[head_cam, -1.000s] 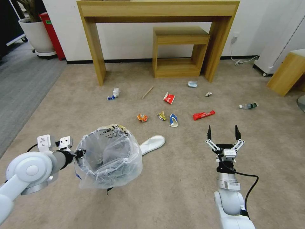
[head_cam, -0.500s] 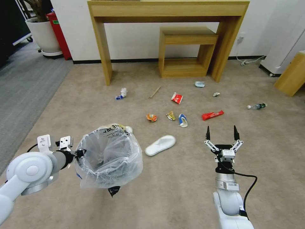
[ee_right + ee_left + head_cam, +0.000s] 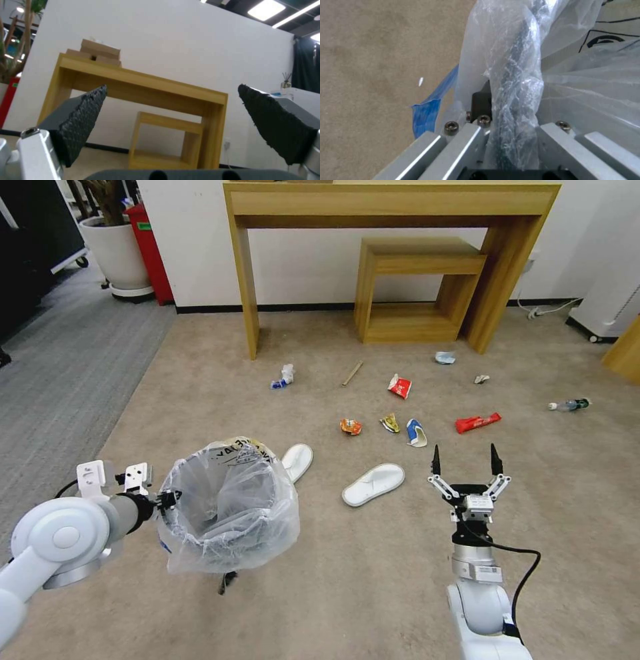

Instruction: Pick up the trash bin and place the garbage on the floor into it.

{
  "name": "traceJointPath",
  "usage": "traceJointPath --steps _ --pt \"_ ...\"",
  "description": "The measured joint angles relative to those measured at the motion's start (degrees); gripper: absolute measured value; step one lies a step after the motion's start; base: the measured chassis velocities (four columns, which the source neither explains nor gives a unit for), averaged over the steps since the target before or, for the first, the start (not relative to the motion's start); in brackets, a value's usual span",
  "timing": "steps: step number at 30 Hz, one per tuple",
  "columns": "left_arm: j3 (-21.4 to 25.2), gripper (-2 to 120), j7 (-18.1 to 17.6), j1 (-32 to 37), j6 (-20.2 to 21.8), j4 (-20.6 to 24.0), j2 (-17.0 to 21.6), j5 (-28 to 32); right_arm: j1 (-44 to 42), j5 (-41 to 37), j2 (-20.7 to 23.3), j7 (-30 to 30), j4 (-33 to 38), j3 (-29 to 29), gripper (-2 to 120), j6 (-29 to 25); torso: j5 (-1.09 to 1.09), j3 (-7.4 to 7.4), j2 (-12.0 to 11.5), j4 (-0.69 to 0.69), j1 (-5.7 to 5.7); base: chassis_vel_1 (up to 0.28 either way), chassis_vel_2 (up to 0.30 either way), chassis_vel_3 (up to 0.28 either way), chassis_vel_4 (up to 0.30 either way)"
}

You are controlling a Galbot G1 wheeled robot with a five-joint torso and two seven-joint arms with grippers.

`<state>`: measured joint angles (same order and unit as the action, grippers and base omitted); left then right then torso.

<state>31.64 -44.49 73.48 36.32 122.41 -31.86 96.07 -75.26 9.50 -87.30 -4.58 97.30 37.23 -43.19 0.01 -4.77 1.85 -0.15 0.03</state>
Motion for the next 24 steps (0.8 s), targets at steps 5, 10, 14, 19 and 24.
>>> traceJointPath --steps 5,10,14,19,24 --pt "0.7 0 0.1 0.5 0.2 0.1 0.6 0.0 -0.2 0.0 -0.1 0.0 0.2 0.1 100 -0.1 0.0 0.0 0.0 -0.01 0.0 -0.041 -0.037 0.018 0.017" --pt "0.6 0 0.4 0.5 0.1 -0.5 1.1 0.0 -0.5 -0.1 -0.4 0.5 0.4 0.5 100 -0.5 -0.01 0.0 0.0 0.03 0.0 0.0 0.0 0.0 0.0" --pt "-0.1 0 0.4 0.0 -0.1 -0.4 0.5 0.0 -0.4 0.3 -0.4 0.6 0.0 0.7 100 -0.8 -0.01 0.0 0.0 0.02 0.0 0.0 0.0 0.0 0.0" --pt "-0.4 0 0.4 -0.3 -0.1 -0.4 0.4 -0.1 0.0 0.3 -0.5 0.6 -0.3 0.7 100 -0.8 -0.01 0.0 0.0 0.01 0.0 0.012 0.003 -0.007 -0.004" --pt "-0.2 0 0.4 -0.3 -0.2 -0.6 0.7 -0.1 0.1 0.4 -0.5 0.6 -0.3 0.5 100 -0.8 0.0 0.0 0.0 0.01 0.0 0.079 0.069 -0.086 -0.085"
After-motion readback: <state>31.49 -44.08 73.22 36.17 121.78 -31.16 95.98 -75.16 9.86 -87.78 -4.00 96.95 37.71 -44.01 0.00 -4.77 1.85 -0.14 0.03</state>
